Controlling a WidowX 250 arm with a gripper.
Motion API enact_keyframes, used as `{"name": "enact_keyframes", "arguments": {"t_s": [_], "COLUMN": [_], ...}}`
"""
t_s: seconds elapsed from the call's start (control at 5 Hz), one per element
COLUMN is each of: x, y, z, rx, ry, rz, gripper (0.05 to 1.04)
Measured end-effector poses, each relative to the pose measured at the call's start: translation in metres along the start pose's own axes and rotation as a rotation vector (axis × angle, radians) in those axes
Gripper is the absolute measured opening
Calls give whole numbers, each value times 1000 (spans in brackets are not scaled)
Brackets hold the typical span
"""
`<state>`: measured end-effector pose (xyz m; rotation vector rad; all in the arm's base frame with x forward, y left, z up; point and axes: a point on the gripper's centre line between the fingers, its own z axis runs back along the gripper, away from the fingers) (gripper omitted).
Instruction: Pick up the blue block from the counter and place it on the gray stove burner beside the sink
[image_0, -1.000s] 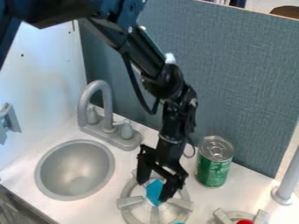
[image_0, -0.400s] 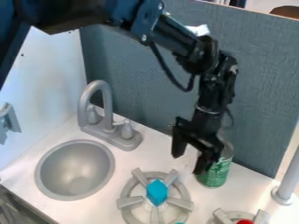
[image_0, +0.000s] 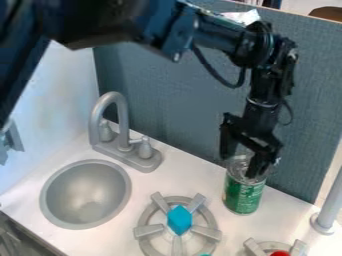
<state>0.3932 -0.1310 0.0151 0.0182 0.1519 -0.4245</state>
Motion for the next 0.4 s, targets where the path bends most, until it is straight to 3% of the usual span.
{"name": "enact_keyframes", "arguments": {"t_s": [0.2, 0.4], "x": [14, 21], "y": [2, 3], "z": [4, -10], "rx": [7, 3], "ry": [-50, 2], "rz": [-14, -10], "gripper": [1001, 1001]}}
